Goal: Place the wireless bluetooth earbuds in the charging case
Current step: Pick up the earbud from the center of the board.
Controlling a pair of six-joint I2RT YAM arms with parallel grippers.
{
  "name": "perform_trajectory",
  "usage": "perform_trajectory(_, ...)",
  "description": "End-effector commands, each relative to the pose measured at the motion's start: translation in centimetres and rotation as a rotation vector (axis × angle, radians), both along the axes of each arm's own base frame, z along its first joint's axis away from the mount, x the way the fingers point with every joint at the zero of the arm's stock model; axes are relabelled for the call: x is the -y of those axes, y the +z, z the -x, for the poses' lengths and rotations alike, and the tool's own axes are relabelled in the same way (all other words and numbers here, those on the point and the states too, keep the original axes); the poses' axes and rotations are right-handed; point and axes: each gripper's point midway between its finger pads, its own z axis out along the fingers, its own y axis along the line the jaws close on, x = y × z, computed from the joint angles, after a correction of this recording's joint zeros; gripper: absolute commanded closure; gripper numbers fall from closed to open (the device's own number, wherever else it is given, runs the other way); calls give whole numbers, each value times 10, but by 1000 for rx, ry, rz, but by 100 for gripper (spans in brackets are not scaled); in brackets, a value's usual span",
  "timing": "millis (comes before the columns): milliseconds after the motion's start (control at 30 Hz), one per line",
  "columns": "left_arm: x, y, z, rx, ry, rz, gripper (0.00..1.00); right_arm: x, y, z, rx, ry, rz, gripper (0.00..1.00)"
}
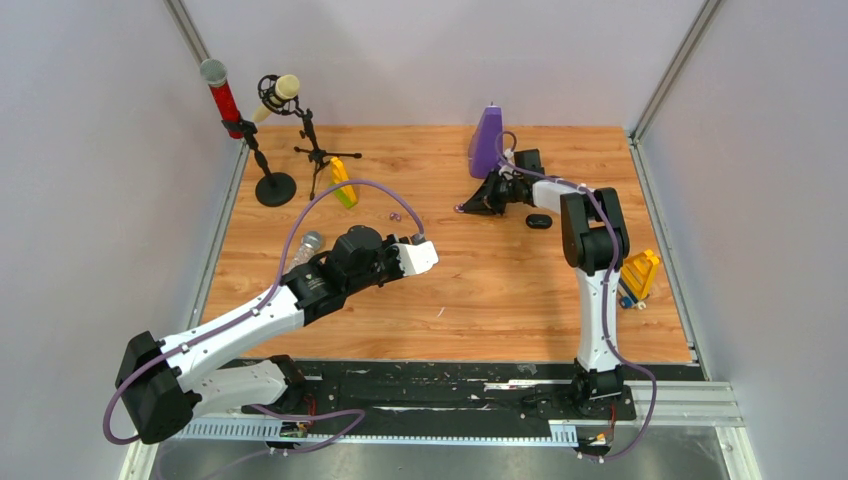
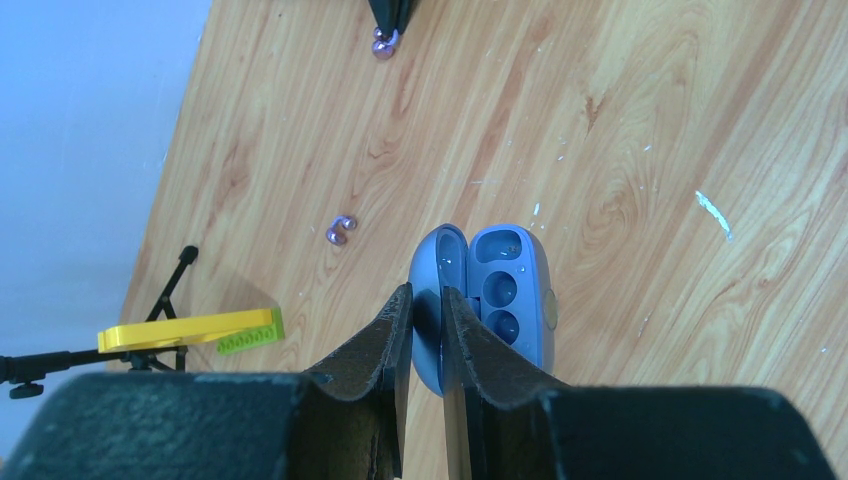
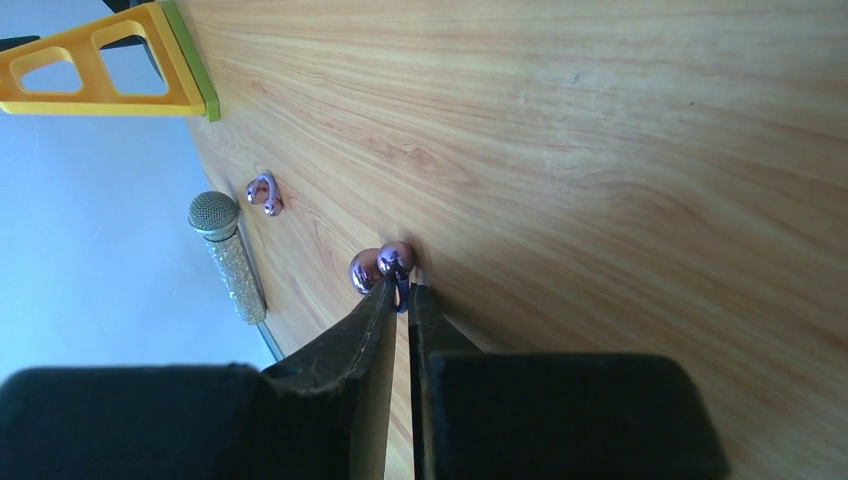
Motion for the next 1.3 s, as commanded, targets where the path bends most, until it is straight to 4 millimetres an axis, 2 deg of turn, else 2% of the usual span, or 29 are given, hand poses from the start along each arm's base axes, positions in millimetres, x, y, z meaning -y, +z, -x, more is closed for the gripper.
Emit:
perform_trajectory(0,5,14,-4,44,-7,37,77,2,11,-13,30,-6,-39,91)
perform_trajectory(333,6,14,-4,44,-7,38,77,13,49,-24,92,-13,-82,97)
perform_trajectory(500,4,14,-5,50,5,38,77,14,70,-21,126,6,-103,98)
perform_trajectory(600,3,16,-12,67,41,49,77,14,90,-14,163,26,-114,98)
perform_trajectory(833,-6,19,-36,132,186,62,76,17,135,18,225,70,-106,98)
perform_trajectory(1033,-14,35,-55,240,281,80,76,18,155,58,227,128,-106,98)
perform_trajectory(1200,-10,49,-63,293,284,62,76,6,172,94,223,207,-121,98)
perform_trajectory(1267,-5,46,-63,297,265,40,77,-3,181,105,239,235,-129,98)
